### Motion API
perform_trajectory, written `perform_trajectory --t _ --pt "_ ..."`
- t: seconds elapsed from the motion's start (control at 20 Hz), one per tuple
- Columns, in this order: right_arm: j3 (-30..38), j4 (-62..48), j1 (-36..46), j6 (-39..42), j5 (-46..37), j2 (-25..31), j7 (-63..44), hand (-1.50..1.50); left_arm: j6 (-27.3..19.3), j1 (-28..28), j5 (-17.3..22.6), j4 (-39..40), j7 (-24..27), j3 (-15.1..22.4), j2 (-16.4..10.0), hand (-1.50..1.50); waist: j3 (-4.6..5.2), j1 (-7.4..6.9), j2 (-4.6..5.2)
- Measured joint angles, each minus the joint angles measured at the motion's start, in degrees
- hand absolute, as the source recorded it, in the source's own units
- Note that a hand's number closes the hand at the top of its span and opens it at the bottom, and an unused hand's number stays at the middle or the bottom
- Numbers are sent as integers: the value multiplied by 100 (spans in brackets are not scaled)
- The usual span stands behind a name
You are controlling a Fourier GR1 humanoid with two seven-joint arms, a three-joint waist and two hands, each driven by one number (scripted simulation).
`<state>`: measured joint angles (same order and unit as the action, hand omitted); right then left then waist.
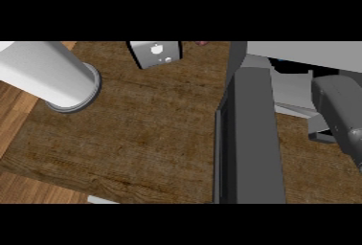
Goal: Pick up the milk, place it into the microwave and close the microwave
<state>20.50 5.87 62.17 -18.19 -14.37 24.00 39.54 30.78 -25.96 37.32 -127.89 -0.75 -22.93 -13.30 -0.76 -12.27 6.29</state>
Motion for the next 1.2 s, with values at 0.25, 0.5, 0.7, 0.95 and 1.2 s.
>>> perform_trajectory --t 0.25,0.5,0.7,0.95,1.2 --pt "-178 -124 182 313 -164 -288 -135 -150 2 118 -74 111 -5 20 -34 -150 27 -65 -26" --pt "-361 -225 421 120 -357 -555 -480 -150 -6 243 -121 209 -14 30 -70 -150 45 -69 -69" --pt "-422 -240 603 -161 -444 -728 -700 -150 -4 282 -161 275 -64 83 -85 -150 51 -4 -109" --pt "-505 -213 728 -402 -586 -871 -728 -150 15 333 -211 364 -112 151 -99 -150 51 94 -122" --pt "-406 -145 695 -642 -550 -984 -601 -150 49 333 -255 444 -141 211 -86 -150 44 215 -137"
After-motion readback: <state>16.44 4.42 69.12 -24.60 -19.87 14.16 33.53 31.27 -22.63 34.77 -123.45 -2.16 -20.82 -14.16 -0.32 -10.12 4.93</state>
